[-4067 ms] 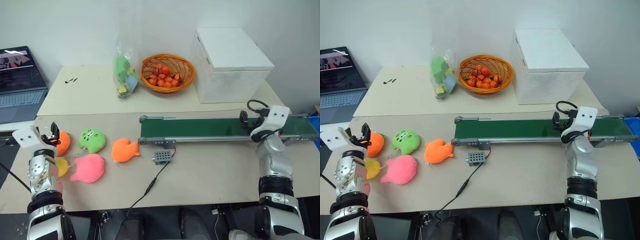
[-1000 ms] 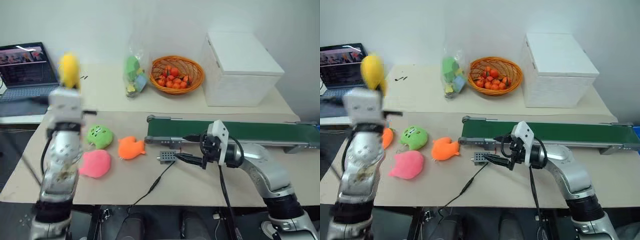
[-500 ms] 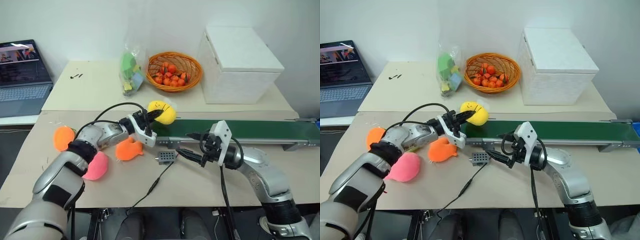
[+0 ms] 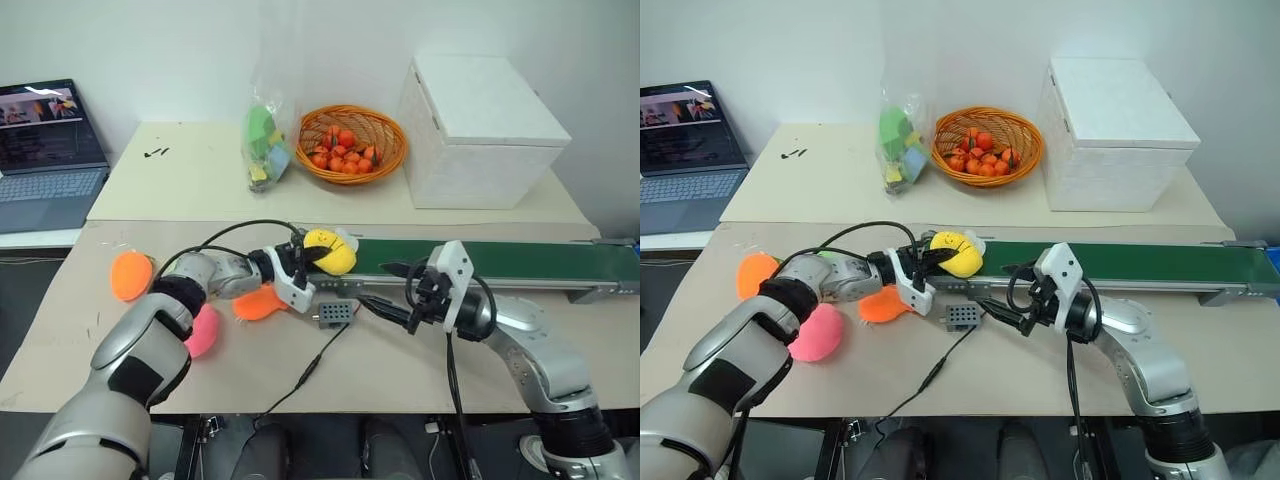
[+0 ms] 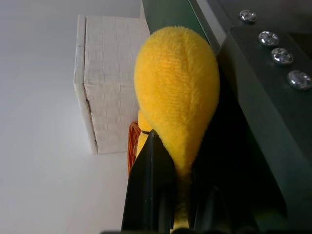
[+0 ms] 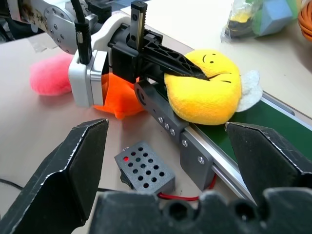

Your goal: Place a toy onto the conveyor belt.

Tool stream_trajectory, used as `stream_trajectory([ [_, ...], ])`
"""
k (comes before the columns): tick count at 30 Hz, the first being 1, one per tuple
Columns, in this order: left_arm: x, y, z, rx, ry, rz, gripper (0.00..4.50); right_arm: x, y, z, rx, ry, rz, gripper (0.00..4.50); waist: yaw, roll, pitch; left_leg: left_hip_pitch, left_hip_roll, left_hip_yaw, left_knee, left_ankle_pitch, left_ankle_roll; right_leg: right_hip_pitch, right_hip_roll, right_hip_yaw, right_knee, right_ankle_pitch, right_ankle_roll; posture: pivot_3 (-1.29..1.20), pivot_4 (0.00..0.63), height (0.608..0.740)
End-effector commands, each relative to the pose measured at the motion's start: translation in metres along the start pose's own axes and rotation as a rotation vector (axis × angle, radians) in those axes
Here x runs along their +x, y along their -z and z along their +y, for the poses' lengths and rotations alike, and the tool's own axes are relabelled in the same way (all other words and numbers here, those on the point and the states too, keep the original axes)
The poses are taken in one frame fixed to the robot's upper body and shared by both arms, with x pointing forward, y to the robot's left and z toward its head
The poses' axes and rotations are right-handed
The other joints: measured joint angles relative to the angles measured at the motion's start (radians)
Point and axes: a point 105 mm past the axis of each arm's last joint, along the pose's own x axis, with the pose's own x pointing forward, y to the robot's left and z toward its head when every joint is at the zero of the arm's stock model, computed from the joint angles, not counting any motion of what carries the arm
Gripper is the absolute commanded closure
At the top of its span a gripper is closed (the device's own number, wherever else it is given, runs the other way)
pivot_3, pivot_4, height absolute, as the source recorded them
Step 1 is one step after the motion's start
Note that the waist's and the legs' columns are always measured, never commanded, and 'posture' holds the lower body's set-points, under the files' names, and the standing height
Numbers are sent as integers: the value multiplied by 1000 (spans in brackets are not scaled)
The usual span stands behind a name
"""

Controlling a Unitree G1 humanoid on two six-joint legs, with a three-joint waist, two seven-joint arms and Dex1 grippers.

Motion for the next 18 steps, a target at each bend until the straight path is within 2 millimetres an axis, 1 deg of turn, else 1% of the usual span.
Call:
stream_trajectory([
  [1, -3, 5, 2, -28, -6, 22, 3656, -5, -10, -2, -38, 2, -24, 0, -2, 0, 0, 0, 0, 0, 0, 0, 0, 0, 0, 0, 0, 0, 0, 0, 150, 727],
  [2, -3, 6, 2, -38, -9, 25, 3509, -6, -10, -2, -39, 2, -24, 0, -2, 0, 0, 0, 0, 0, 0, 0, 0, 0, 0, 0, 0, 0, 0, 0, 150, 727],
  [3, -4, 6, 2, -44, -11, 28, 2992, -6, -10, -2, -40, 2, -23, 0, -2, 0, 0, 0, 0, 0, 0, 0, 0, 0, 0, 0, 0, 0, 0, 0, 150, 727],
  [4, -5, 8, 2, -44, -10, 38, 2730, -6, -10, -3, -41, 1, -22, 0, -2, 0, 0, 0, 0, 0, 0, 0, 0, 0, 0, 0, 0, 0, 0, 0, 150, 727],
  [5, -6, 10, 2, -41, -7, 49, 2275, -6, -10, -3, -41, 0, -22, 0, -2, 0, 0, 1, 0, 0, 0, 0, 0, 1, 0, 0, 1, 0, 0, 0, 150, 727],
  [6, -6, 11, 1, -41, -1, 54, 2080, -5, -10, -3, -41, -3, -22, 0, -2, 0, 0, 1, 0, 0, 0, 0, 0, 1, 0, 0, 0, 0, 0, 0, 150, 727],
  [8, -7, 12, 0, -47, 6, 62, 1382, -5, -10, -3, -40, -6, -23, 0, -3, 0, 0, 4, 0, 0, 0, 0, 0, 4, 0, 0, 0, 0, 0, 0, 150, 727],
  [9, -8, 13, 0, -52, 8, 65, 1104, -4, -10, -3, -40, -8, -23, 0, -3, 0, 0, 5, 0, 0, 0, 0, 1, 6, 0, 0, 0, 0, 0, 0, 150, 727],
  [11, -10, 14, 1, -48, 5, 68, 1104, -3, -10, -4, -40, -12, -24, 0, -3, 0, 0, 8, 0, 0, 0, -1, 1, 8, 0, 0, 0, 0, 0, 0, 150, 727],
  [18, -21, 17, 4, -38, -4, 72, 1104, 0, -12, -5, -39, -35, -32, 0, -12, 0, 0, 8, 0, 0, 0, -1, 1, 8, 0, 0, 1, 0, 0, 0, 150, 727],
])
